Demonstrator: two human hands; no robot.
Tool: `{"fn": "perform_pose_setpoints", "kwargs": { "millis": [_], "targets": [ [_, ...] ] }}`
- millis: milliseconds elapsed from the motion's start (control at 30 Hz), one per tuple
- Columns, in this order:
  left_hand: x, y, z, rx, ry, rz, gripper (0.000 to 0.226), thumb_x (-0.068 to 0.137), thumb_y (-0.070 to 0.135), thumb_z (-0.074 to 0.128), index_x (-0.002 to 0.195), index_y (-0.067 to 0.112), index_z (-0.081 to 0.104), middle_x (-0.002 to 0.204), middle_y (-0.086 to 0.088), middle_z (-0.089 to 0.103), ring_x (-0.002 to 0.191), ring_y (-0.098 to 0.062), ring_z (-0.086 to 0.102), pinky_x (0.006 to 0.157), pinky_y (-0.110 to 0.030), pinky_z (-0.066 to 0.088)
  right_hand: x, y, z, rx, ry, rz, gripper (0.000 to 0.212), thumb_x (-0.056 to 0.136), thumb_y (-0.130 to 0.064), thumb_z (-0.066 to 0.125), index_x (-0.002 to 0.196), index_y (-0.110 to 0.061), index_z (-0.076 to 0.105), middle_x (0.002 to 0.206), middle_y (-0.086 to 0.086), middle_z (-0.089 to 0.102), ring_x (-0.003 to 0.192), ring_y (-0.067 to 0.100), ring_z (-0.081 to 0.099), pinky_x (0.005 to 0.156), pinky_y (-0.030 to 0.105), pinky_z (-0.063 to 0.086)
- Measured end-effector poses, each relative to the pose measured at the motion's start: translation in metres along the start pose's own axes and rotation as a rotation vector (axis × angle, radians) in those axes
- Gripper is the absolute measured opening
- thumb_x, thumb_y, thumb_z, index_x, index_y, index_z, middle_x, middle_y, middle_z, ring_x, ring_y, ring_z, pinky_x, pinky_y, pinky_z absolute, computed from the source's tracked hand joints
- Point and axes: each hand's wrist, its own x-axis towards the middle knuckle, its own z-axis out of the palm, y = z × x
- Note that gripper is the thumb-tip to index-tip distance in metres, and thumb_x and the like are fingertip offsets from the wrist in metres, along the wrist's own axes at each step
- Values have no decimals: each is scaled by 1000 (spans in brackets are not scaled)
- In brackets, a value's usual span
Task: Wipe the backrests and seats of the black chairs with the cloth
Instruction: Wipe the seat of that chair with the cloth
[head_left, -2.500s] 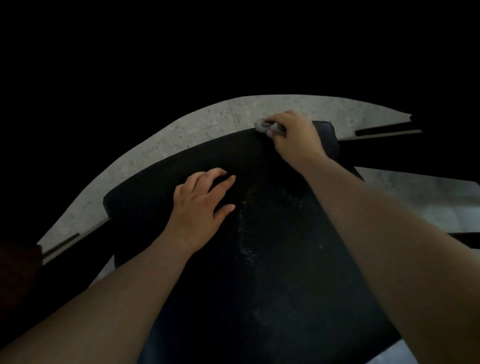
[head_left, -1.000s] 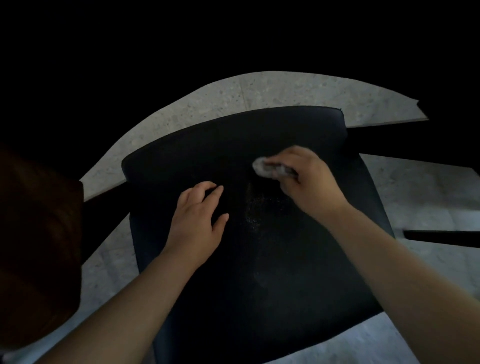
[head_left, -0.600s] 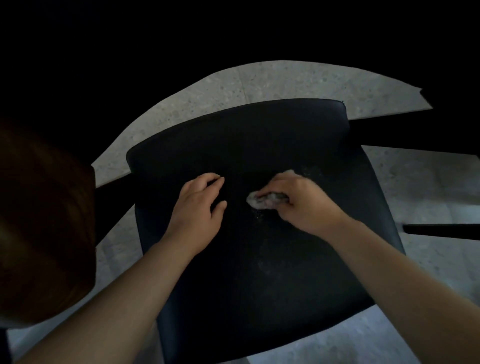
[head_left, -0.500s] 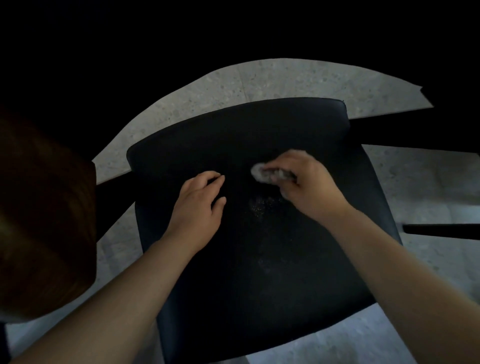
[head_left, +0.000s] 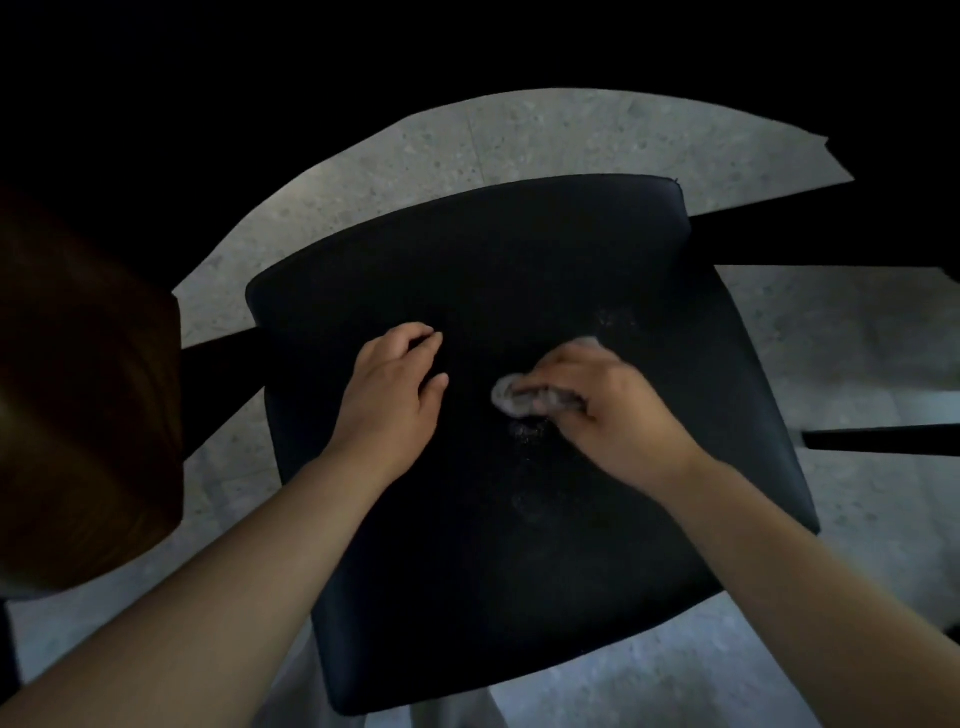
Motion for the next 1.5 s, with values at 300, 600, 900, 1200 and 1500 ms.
{"fn": "perform_pose_setpoints", "kwargs": {
  "millis": [300, 600, 900, 1200, 1500],
  "targets": [
    [-2, 7, 2, 102, -18, -21, 60, 98, 38, 51, 150, 15, 33, 153, 4, 26, 141, -16, 22, 114, -28, 23, 85, 37, -23, -197, 128, 214, 36, 94, -16, 60, 129, -23, 61, 127, 2, 56, 120, 22, 50, 102, 41, 46],
    [2, 29, -4, 85, 86, 57, 47, 95, 34, 57, 139, 19, 51, 136, 1, 49, 128, -17, 42, 109, -36, 31, 4, 27, -35, 32, 44, 141, 26, 87, -4, 67, 106, -21, 73, 102, -10, 63, 93, 5, 60, 82, 18, 46],
    [43, 61, 13, 339, -117, 3, 77, 92, 52, 55, 154, 31, 15, 161, 0, 6, 149, -26, 4, 119, -54, 11, 57, 65, -32, -129, 255, 255, 32, 90, -1, 58, 116, -15, 69, 117, 6, 64, 110, 20, 58, 101, 33, 45],
    [45, 58, 21, 410, -134, -15, 80, 91, 55, 54, 154, 32, 12, 162, 1, 1, 149, -28, 1, 119, -57, 10, 8, 71, -52, -104, 324, 158, 32, 85, 0, 60, 110, -17, 72, 106, -2, 66, 101, 20, 60, 90, 31, 49],
    [47, 63, 22, 448, -156, -33, 81, 91, 54, 55, 155, 31, 10, 162, 0, 0, 149, -29, 1, 118, -58, 11, -20, 63, -20, -18, 284, 317, 34, 87, 1, 62, 114, -18, 70, 109, -2, 65, 103, 9, 55, 87, 5, 35]
  ]
}}
